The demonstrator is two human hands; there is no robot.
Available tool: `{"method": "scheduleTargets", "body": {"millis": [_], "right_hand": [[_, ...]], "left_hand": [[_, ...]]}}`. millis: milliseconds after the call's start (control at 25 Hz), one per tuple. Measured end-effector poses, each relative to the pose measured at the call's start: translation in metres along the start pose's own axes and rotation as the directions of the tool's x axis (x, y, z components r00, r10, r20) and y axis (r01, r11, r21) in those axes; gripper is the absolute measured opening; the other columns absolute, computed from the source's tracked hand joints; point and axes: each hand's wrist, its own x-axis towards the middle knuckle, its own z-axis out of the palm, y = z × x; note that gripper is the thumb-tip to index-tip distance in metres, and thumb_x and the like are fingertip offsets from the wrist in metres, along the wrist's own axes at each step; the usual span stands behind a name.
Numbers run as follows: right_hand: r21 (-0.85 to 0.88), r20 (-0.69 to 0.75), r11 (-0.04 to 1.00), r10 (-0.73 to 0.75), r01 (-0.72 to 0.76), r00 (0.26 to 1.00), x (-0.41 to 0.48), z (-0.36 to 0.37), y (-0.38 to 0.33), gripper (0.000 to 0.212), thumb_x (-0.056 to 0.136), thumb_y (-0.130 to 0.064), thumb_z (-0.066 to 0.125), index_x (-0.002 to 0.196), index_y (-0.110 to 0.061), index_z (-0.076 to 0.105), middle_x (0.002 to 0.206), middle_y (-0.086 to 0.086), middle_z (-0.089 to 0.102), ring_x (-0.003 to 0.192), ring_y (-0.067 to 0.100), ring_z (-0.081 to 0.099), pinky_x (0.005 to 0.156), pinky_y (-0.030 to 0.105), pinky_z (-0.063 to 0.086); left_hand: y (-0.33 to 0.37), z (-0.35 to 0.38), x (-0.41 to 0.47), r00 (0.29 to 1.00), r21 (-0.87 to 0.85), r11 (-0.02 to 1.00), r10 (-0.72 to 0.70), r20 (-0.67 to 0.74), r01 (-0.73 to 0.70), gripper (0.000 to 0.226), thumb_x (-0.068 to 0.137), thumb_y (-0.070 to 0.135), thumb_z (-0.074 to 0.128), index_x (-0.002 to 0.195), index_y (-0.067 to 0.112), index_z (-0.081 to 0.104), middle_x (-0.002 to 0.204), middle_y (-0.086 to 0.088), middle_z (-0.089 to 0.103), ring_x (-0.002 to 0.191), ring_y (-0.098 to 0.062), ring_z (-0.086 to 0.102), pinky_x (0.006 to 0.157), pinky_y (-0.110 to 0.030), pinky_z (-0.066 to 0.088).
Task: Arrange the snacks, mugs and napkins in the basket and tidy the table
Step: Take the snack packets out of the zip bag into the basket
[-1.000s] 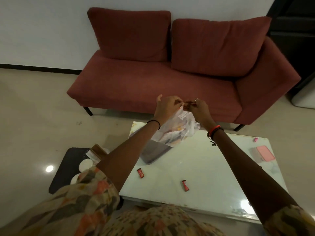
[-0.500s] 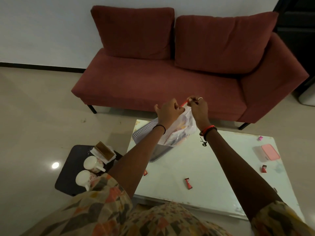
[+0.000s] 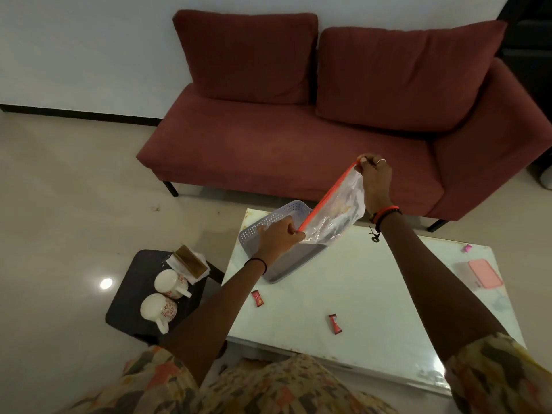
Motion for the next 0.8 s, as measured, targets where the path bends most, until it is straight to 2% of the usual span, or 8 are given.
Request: {"method": "scheduleTargets", "body": {"millis": [80, 120, 240, 400, 520, 640, 720, 800], "right_hand": [[-0.013, 0.130, 1.000, -0.017, 0.019, 0.991, -0.005, -0.002, -0.001, 0.031, 0.094, 0.004, 0.045, 0.078, -0.018, 0.061, 0.081, -0.003, 0.059, 0.074, 0.006, 0.057, 0.073, 0.013, 0.052], [-0.024, 0.196, 0.999, -0.026, 0.031, 0.980, -0.007, -0.004, -0.002, 0.030, 0.094, 0.003, 0.045, 0.079, -0.018, 0.061, 0.082, -0.003, 0.060, 0.076, 0.006, 0.058, 0.075, 0.013, 0.053], [-0.082, 0.346, 0.994, -0.042, 0.074, 0.937, -0.007, -0.010, -0.005, 0.028, 0.095, 0.000, 0.046, 0.081, -0.018, 0.063, 0.085, -0.003, 0.062, 0.078, 0.005, 0.059, 0.073, 0.010, 0.053], [-0.141, 0.381, 0.985, -0.041, 0.102, 0.924, -0.003, -0.016, -0.002, 0.021, 0.094, 0.001, 0.046, 0.088, -0.008, 0.063, 0.084, -0.002, 0.062, 0.076, 0.009, 0.059, 0.080, 0.019, 0.051], [-0.149, 0.373, 0.987, -0.008, 0.068, 0.928, 0.000, -0.017, 0.005, 0.017, 0.094, 0.001, 0.046, 0.095, -0.003, 0.063, 0.086, 0.002, 0.063, 0.077, 0.012, 0.061, 0.086, 0.029, 0.051], [-0.157, 0.305, 0.986, 0.104, -0.057, 0.947, -0.004, -0.007, 0.018, 0.018, 0.093, -0.001, 0.049, 0.108, 0.001, 0.058, 0.100, 0.012, 0.060, 0.080, 0.014, 0.061, 0.082, 0.029, 0.052], [-0.257, 0.305, 0.960, 0.189, -0.110, 0.933, -0.015, 0.003, 0.031, 0.049, 0.089, -0.008, 0.061, 0.133, -0.001, 0.042, 0.115, 0.011, 0.052, 0.100, 0.020, 0.056, 0.086, 0.033, 0.052], [-0.439, 0.303, 0.890, 0.274, -0.122, 0.913, -0.031, 0.012, 0.048, 0.073, 0.083, -0.015, 0.071, 0.143, -0.003, 0.030, 0.126, 0.010, 0.047, 0.115, 0.022, 0.047, 0.097, 0.041, 0.048]], "left_hand": [[0.002, -0.007, 0.003, 0.990, -0.042, 0.999, -0.010, 0.142, 0.016, 0.009, 0.079, 0.030, 0.055, 0.078, 0.022, 0.058, 0.075, 0.004, 0.066, 0.073, -0.017, 0.061, 0.089, -0.047, 0.051], [0.006, -0.011, 0.006, 0.983, -0.100, 0.995, 0.007, 0.186, 0.012, 0.014, 0.083, 0.028, 0.053, 0.092, 0.020, 0.062, 0.090, -0.001, 0.070, 0.081, -0.019, 0.063, 0.087, -0.045, 0.053], [0.025, -0.022, 0.019, 0.982, -0.224, 0.972, 0.112, 0.154, -0.076, 0.025, 0.091, 0.025, 0.052, 0.110, 0.013, 0.064, 0.111, -0.010, 0.069, 0.087, -0.019, 0.063, 0.082, -0.037, 0.053], [0.045, -0.028, 0.039, 0.977, -0.202, 0.970, 0.164, 0.137, -0.135, 0.024, 0.088, 0.023, 0.060, 0.101, 0.005, 0.069, 0.096, -0.015, 0.073, 0.077, -0.015, 0.061, 0.068, -0.025, 0.046], [0.045, -0.027, 0.045, 0.988, -0.268, 0.962, 0.094, 0.125, -0.058, 0.021, 0.081, 0.018, 0.070, 0.092, -0.001, 0.068, 0.084, -0.014, 0.070, 0.073, -0.016, 0.058, 0.068, -0.027, 0.047], [0.041, -0.021, 0.041, 0.991, -0.417, 0.908, 0.010, 0.135, 0.048, 0.016, 0.076, 0.012, 0.074, 0.083, 0.001, 0.065, 0.068, 0.001, 0.059, 0.062, -0.011, 0.055, 0.063, -0.025, 0.049], [0.039, -0.015, 0.035, 0.994, -0.505, 0.860, -0.021, 0.108, 0.073, 0.012, 0.077, 0.011, 0.074, 0.074, 0.006, 0.063, 0.067, 0.003, 0.059, 0.058, -0.007, 0.054, 0.055, -0.015, 0.049], [0.034, -0.009, 0.031, 0.996, -0.548, 0.832, -0.067, 0.066, 0.092, 0.014, 0.080, 0.010, 0.070, 0.084, -0.002, 0.066, 0.075, -0.005, 0.063, 0.060, -0.009, 0.054, 0.062, -0.019, 0.050]]}}
